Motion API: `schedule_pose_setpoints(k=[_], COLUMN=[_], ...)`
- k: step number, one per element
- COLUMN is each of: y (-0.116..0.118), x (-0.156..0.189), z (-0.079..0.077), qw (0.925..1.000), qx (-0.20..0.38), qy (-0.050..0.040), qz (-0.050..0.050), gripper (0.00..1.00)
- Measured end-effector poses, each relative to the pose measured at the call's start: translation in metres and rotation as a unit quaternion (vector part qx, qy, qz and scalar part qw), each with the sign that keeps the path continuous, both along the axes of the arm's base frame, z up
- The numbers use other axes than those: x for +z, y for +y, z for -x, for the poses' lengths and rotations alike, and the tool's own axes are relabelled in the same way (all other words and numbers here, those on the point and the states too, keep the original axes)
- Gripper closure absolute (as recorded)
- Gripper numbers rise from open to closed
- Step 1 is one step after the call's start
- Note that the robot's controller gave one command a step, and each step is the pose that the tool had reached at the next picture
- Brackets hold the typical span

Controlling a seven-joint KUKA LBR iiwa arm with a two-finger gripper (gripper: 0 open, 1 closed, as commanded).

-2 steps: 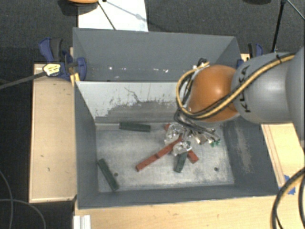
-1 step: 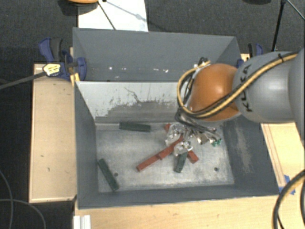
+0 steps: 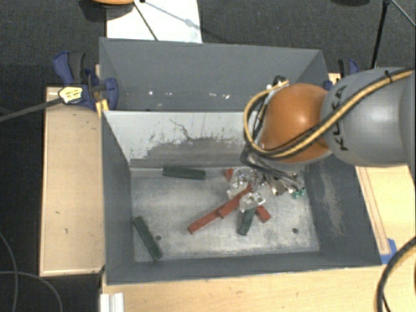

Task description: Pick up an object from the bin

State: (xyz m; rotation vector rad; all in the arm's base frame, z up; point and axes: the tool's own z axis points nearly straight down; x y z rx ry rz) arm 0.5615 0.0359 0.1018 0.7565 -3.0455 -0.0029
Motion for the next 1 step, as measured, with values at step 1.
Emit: schedule_pose_setpoints(k=[1], y=[0.0], x=[0.0216], z=[-0.0002], qw=[1.0], qx=[-0.001], qy=[-0.0005], qz=[0.0], gripper=[1.0])
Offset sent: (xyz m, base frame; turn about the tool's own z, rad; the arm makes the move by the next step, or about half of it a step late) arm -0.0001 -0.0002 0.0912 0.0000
